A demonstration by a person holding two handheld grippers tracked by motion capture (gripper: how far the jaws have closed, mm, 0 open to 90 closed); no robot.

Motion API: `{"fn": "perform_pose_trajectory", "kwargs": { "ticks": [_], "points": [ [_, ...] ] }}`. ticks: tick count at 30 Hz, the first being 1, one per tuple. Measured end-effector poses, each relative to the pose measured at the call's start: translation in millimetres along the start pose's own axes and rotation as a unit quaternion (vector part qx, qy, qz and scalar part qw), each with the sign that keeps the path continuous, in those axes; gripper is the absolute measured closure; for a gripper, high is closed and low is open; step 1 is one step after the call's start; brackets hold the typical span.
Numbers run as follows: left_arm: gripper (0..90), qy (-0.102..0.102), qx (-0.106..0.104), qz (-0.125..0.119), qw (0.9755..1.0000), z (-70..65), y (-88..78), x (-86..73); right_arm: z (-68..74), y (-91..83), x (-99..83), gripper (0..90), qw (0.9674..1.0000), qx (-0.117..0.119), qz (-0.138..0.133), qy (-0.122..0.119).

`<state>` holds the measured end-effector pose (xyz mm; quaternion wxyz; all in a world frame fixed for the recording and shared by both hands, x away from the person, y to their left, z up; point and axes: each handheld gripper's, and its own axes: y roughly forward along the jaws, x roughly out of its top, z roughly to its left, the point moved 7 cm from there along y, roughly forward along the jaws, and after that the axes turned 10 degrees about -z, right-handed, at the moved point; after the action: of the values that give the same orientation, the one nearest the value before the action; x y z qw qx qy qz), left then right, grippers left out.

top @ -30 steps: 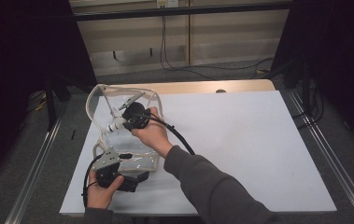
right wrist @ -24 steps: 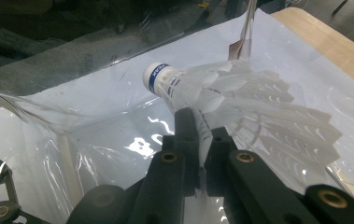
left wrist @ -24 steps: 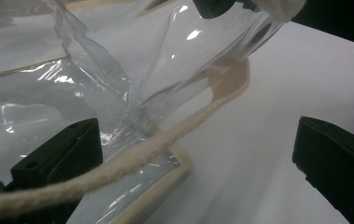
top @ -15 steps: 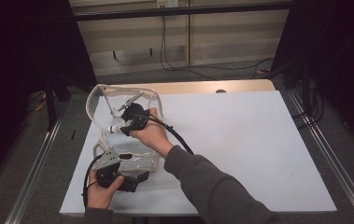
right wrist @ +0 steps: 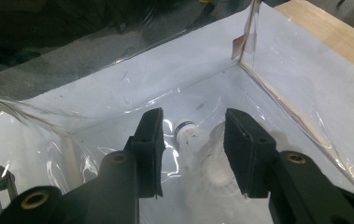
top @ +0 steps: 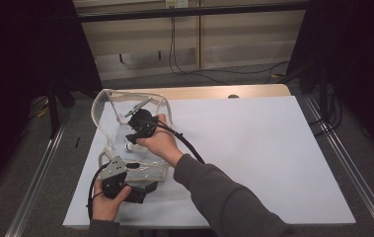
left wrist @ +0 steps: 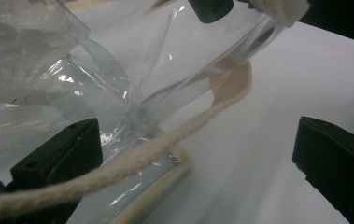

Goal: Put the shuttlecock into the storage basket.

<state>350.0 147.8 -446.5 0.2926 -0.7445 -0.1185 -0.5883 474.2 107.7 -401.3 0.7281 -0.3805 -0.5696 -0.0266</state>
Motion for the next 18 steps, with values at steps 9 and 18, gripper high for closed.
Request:
{"fn": "perform_pose_trajectory", "kwargs": {
  "ticks": [9, 18],
  "points": [
    [1.5, 0.001, -0.001, 0.000, 1.0000, 0.2, -0.3, 0.1, -3.6, -2.5, 0.6, 43.4, 0.9997, -0.017, 0.003, 0.014],
    [1.5, 0.000, 0.000, -0.002, 1.0000, 0.0, -0.7, 0.7, -5.0, -14.5, 6.9, 34.3, 0.9991, -0.025, -0.010, 0.034]
  ]
}}
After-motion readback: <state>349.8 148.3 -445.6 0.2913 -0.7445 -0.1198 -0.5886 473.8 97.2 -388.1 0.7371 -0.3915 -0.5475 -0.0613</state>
